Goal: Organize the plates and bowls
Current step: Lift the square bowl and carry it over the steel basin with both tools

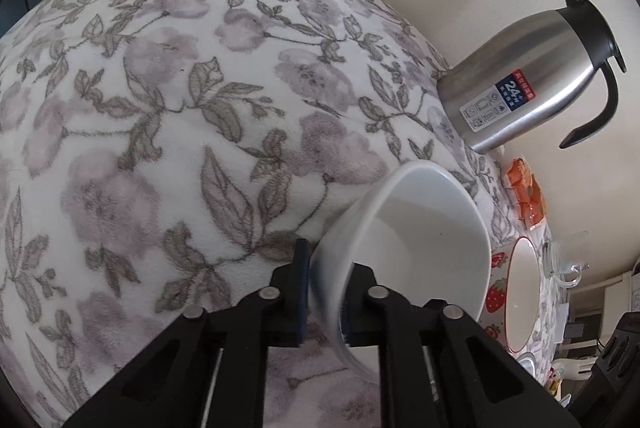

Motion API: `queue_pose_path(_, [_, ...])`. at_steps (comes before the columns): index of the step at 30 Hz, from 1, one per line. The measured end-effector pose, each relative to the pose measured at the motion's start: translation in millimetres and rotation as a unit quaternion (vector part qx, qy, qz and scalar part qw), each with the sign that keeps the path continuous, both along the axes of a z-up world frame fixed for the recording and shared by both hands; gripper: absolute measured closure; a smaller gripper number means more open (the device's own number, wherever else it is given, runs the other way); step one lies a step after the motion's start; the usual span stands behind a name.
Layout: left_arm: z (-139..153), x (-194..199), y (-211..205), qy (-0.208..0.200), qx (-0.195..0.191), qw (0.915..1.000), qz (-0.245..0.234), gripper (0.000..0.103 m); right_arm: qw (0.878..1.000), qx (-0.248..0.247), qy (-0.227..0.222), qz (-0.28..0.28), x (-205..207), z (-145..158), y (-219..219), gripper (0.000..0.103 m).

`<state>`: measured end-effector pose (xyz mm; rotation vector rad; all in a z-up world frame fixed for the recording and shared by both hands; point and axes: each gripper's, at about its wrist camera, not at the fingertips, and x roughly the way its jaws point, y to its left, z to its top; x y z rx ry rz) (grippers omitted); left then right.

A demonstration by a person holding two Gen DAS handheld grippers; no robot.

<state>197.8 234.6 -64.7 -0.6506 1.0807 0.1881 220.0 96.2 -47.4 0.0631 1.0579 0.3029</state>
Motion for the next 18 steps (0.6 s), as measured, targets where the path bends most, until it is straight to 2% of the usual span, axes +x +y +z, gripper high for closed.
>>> queue_pose_path(4, [9, 0, -2, -0.003, 0.008, 0.9999, -0.010, 0.091, 1.000, 0.012, 0.007, -0.006, -4, 4, -5, 0.084])
queue_pose_path(9, [29, -5, -7, -0.020, 0.018, 0.9993, -0.026, 0.091, 1.000, 0.018, -0.010, -0.011, -13, 24, -11, 0.084])
queue_pose_path(14, [56, -18, -13, -0.042, 0.023, 0.9983, -0.033, 0.091, 0.999, 0.027, -0.038, -0.015, -29, 52, -19, 0.084])
queue_pose_path(18, [85, -28, -34, -0.065, 0.052, 0.9953, -0.049, 0.091, 0.998, 0.030, -0.057, -0.024, -43, 70, -34, 0.084])
